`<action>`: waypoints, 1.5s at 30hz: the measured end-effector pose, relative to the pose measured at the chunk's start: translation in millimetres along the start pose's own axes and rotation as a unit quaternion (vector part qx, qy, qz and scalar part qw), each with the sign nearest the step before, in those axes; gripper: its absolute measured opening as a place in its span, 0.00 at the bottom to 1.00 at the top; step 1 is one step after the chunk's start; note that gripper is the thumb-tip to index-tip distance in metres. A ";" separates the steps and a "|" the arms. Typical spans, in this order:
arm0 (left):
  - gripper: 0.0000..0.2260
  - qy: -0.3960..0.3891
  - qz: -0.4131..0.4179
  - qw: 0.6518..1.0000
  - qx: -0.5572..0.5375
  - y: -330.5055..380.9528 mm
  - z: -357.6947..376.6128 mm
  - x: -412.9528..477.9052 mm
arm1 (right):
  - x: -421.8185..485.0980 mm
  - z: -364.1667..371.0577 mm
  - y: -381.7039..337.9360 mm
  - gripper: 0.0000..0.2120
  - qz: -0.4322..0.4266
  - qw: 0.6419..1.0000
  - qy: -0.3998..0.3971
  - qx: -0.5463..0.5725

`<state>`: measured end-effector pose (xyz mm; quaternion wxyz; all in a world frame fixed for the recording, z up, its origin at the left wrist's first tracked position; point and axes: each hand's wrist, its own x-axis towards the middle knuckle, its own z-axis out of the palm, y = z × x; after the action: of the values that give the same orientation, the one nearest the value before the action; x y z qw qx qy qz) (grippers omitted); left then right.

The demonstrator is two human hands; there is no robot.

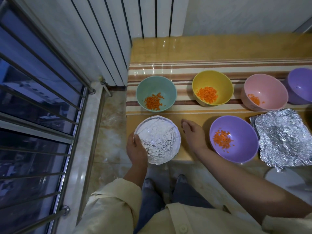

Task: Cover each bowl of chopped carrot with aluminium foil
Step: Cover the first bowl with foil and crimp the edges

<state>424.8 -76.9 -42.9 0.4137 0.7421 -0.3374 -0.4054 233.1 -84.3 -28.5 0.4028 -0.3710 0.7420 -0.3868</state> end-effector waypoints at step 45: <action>0.13 -0.107 0.000 0.981 0.163 10.7 -29.4 -26.6 | -59.3 -1.3 -22.2 0.13 0.359 0.910 -0.120 0.170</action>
<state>437.2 -49.2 -15.1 0.2481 0.7519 -0.4414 -0.4222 261.0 -42.3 9.8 0.6575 -0.0488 0.6940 -0.2892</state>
